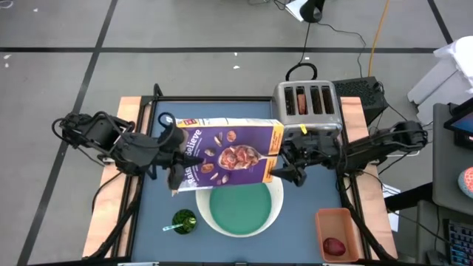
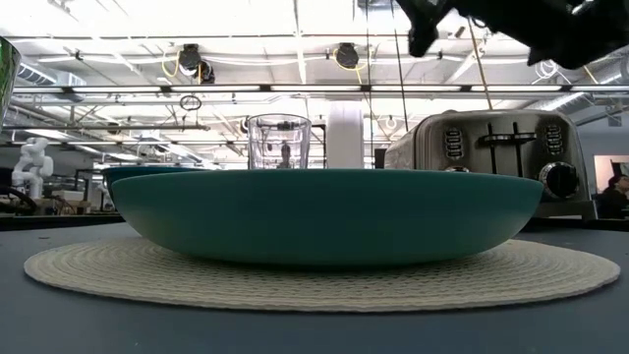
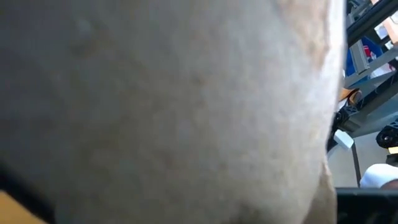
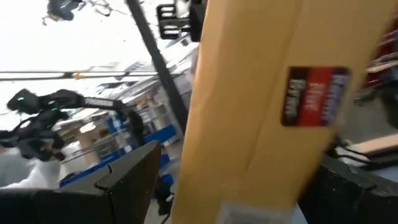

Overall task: Arrange a breakfast setting
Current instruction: Pour the cereal into the blue bowl

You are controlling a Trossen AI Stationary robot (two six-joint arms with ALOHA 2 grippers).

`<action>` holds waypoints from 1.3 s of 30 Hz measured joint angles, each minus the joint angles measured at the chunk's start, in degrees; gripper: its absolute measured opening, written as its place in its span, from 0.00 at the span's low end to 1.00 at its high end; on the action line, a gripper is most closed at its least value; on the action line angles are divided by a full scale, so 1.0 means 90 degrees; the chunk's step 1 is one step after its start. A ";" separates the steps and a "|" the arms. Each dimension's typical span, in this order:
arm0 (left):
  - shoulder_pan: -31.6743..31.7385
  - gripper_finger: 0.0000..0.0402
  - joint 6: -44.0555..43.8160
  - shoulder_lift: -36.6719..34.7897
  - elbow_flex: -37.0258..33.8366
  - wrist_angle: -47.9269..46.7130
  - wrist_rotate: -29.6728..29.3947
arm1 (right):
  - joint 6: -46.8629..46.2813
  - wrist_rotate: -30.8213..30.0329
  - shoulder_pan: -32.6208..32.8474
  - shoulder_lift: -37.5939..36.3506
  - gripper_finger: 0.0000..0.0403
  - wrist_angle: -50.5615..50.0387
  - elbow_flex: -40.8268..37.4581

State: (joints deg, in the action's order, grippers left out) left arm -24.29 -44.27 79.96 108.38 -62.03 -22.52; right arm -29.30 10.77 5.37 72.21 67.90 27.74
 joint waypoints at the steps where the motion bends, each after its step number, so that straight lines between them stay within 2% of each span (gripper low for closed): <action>1: 0.0000 0.01 0.0065 0.0000 0.0000 0.0003 0.0001 | 0.0002 0.0000 0.0000 0.0079 0.79 0.0004 0.0095; 13: 0.0000 0.01 0.0782 0.0000 0.0000 0.0039 -0.0403 | 0.0187 -0.0003 -0.0005 0.0598 0.76 0.0007 0.0542; 26: 0.0002 0.05 0.1082 0.0000 0.0000 0.0266 -0.0561 | 0.0359 -0.0030 -0.0005 0.0624 0.46 0.0053 0.0542; 39: 0.0006 0.06 0.1037 0.0000 0.0000 0.0255 -0.0522 | 0.0527 -0.0023 -0.0005 0.0624 0.46 0.0075 0.0542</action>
State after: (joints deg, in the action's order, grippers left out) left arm -24.24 -34.94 79.96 108.38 -59.73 -27.22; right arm -24.56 10.57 5.32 77.82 68.58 32.62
